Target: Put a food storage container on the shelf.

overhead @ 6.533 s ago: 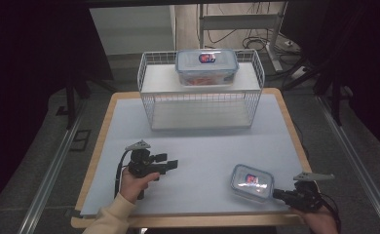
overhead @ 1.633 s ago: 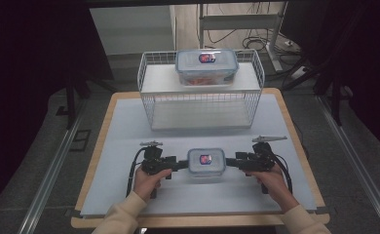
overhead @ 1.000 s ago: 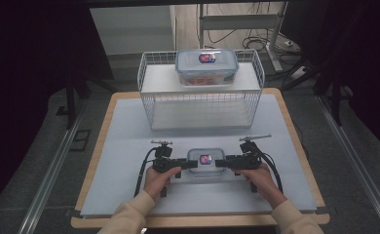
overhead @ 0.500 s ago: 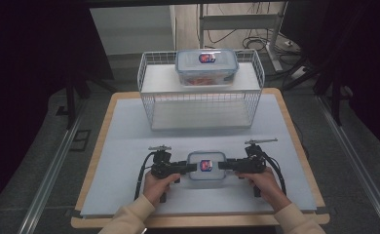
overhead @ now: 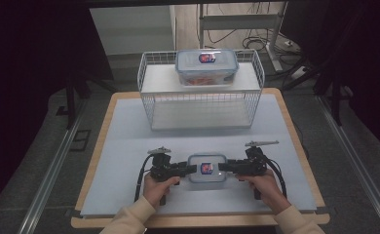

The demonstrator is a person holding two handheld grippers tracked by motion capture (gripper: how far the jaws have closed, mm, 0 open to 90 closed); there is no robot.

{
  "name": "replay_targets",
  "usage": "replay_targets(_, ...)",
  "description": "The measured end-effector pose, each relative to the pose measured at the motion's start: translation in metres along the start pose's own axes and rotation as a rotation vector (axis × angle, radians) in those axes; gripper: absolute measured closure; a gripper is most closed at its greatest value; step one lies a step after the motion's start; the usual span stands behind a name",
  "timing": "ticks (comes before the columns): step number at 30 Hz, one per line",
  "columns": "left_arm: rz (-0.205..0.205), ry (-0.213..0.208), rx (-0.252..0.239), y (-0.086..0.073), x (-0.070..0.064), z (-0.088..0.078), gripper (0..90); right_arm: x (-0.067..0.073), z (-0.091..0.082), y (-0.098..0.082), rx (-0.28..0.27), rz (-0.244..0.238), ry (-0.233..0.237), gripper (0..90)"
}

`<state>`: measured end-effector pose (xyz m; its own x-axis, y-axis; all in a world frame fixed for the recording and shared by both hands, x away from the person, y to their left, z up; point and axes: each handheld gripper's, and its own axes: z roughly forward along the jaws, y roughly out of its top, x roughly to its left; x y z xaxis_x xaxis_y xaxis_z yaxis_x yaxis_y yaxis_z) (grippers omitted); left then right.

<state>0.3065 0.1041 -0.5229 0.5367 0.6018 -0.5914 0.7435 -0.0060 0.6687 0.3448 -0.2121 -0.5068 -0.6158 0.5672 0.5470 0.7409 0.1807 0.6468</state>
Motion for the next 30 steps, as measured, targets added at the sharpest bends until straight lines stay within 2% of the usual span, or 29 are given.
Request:
replay_targets(8,0.017,0.005,-0.009,0.004,-0.003,-0.002,51.1,0.002,-0.002,0.001,-0.018,-0.006,0.001,50.9)
replay_targets(21,0.056,0.005,-0.031,0.013,-0.007,-0.008,51.0,0.011,-0.007,0.011,-0.053,-0.072,-0.016,50.9)
replay_targets(30,0.074,-0.001,-0.055,0.027,-0.012,-0.013,51.0,0.016,-0.013,0.023,-0.073,-0.088,-0.015,51.1)
